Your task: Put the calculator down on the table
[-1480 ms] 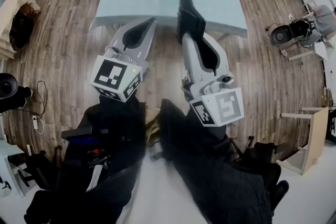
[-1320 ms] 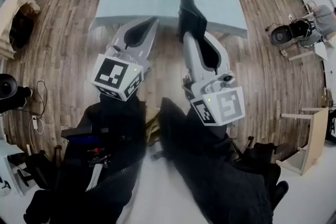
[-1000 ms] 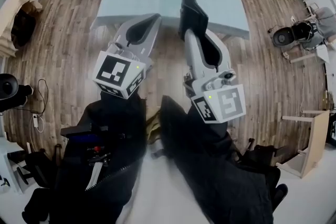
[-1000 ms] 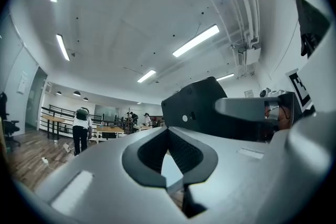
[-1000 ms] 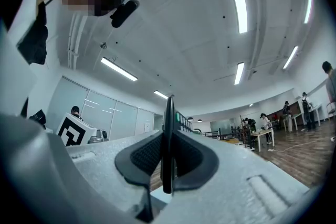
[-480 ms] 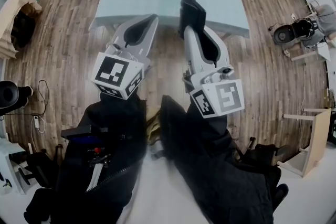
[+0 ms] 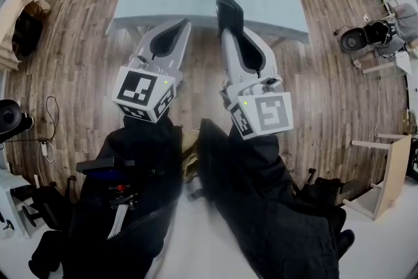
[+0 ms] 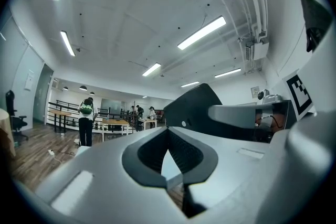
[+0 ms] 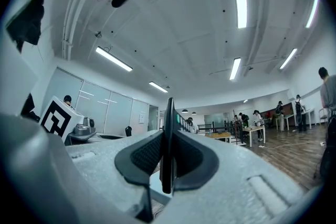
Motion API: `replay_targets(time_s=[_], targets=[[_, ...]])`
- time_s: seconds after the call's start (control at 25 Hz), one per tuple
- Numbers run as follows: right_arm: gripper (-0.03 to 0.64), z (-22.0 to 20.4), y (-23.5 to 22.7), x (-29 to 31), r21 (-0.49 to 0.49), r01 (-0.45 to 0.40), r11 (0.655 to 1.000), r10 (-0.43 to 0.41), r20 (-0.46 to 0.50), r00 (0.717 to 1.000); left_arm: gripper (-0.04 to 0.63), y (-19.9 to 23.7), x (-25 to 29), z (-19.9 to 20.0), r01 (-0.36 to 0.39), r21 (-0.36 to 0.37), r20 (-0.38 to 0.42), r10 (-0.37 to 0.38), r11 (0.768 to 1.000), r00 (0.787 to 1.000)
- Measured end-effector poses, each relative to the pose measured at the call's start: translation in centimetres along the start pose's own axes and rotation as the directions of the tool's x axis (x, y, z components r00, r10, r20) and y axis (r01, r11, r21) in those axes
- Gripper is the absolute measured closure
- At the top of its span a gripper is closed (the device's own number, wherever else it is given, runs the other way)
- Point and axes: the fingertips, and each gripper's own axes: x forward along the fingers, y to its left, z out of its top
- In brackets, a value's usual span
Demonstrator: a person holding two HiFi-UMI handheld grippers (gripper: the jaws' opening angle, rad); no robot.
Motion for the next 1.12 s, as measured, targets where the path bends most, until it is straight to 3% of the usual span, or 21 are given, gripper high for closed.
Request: replay_targets(time_s=[0.4, 0.76, 1.12], targets=[[0.571, -2.3, -3.5, 0.4, -0.010, 0.022, 1.000, -0.022, -0.028, 0.999, 0.594, -0.2, 2.4, -2.8, -0.057, 0.010, -0.028, 0.057, 0.998, 0.998], [0.571, -3.8, -4.1, 0.7, 0.015, 0.013, 1.000, -0.013, -0.041, 0.999, 0.594, -0.5, 2.9, -4.1, -0.062, 0.011, -0.045, 0.063, 0.998, 0.997], [0.571, -5.8, -5.4, 5.1, 0.018, 0.019, 1.000, -0.018, -0.037, 0.999, 0.594, 3.9, 6.0, -5.6, -0.070, -0.008, -0.041, 0.069, 0.998, 0.997]])
